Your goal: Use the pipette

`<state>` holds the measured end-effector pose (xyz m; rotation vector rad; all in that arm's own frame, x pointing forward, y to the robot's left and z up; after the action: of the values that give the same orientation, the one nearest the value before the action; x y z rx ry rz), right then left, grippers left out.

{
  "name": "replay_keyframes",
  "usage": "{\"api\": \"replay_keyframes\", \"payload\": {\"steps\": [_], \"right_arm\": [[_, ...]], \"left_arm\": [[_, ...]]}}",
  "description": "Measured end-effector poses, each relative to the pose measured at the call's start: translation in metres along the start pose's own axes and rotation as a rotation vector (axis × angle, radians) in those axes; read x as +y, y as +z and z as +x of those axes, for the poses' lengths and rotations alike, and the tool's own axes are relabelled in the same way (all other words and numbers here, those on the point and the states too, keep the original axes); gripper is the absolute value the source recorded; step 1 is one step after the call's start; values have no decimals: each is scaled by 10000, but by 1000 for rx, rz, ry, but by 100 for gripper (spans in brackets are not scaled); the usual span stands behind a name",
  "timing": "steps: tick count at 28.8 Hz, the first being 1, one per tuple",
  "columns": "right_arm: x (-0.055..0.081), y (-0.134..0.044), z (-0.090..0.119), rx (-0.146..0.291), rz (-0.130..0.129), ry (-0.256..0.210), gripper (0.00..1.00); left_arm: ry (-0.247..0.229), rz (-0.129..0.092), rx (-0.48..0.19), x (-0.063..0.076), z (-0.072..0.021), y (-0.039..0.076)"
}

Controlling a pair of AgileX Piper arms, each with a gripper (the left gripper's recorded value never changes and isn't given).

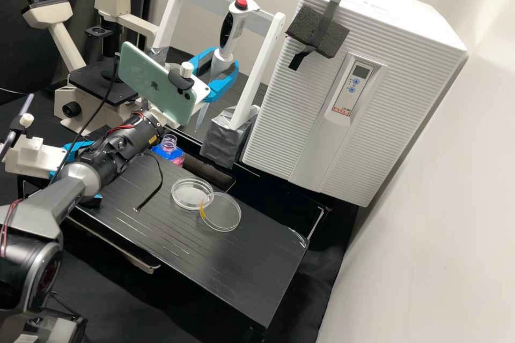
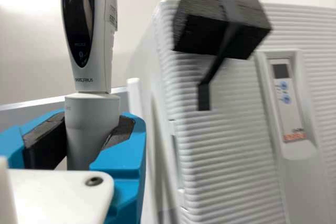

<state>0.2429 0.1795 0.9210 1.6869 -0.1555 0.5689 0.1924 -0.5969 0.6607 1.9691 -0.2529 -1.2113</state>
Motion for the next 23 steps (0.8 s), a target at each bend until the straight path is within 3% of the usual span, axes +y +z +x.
{"api": "replay_keyframes", "payload": {"steps": [11,20,23], "right_arm": [[-39,88,10,-4,-31,-34,0],[-71,253,-111,-44,-107,-70,0],[-24,300,-175,-65,-115,-79,0]], "left_arm": [[-4,-7,5,-33,3,-8],[0,-19,12,-61,15,-23],[-5,-22,14,-80,34,-32]]}}
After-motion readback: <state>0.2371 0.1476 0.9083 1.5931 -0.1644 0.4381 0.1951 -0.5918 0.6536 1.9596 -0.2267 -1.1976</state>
